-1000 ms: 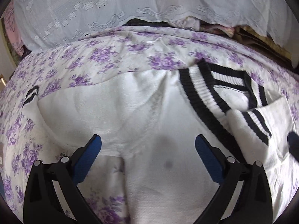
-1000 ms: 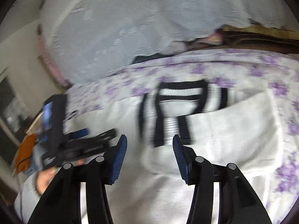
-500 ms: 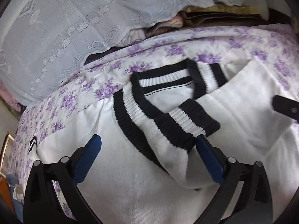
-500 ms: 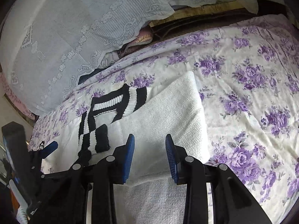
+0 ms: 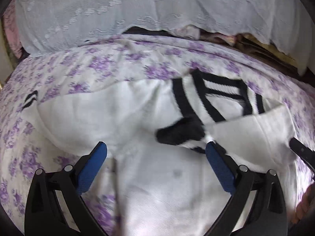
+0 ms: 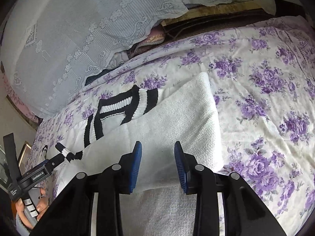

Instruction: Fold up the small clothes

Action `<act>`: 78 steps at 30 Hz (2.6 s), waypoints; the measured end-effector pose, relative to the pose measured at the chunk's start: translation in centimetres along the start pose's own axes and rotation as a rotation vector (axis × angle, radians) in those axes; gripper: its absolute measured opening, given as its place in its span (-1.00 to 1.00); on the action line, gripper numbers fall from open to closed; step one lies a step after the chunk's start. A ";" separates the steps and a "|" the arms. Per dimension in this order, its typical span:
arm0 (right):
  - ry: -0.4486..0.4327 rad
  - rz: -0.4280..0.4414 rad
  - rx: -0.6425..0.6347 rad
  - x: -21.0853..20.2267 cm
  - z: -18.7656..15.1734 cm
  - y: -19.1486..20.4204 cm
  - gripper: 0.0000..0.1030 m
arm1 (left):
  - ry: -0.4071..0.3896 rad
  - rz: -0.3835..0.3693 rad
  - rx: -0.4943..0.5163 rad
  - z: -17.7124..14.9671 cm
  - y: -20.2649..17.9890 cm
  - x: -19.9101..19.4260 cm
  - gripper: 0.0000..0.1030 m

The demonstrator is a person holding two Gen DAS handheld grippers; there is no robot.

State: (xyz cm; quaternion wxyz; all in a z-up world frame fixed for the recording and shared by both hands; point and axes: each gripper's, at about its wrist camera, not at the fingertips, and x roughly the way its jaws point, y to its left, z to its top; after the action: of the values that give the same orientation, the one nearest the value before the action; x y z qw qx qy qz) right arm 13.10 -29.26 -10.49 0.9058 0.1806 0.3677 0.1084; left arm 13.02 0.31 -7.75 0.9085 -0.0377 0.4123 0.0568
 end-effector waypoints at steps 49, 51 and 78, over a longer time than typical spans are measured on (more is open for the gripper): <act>0.047 0.048 0.028 0.5 -0.6 -0.5 -0.39 | 0.021 -0.218 -0.144 0.8 4.5 -1.1 0.21; 0.044 0.051 0.023 0.4 -0.6 -0.3 -0.39 | 0.026 -0.170 -0.117 1.5 4.8 -2.1 0.29; 0.118 -0.005 -0.013 3.0 -0.1 -0.5 -0.91 | 0.062 -0.051 0.005 0.5 1.3 4.8 -0.80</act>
State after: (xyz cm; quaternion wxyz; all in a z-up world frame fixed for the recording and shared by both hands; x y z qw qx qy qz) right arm 15.17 -28.68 -12.68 0.8839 0.1671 0.4202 0.1189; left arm 16.37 1.98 -11.06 0.8964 -0.0478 0.4395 0.0315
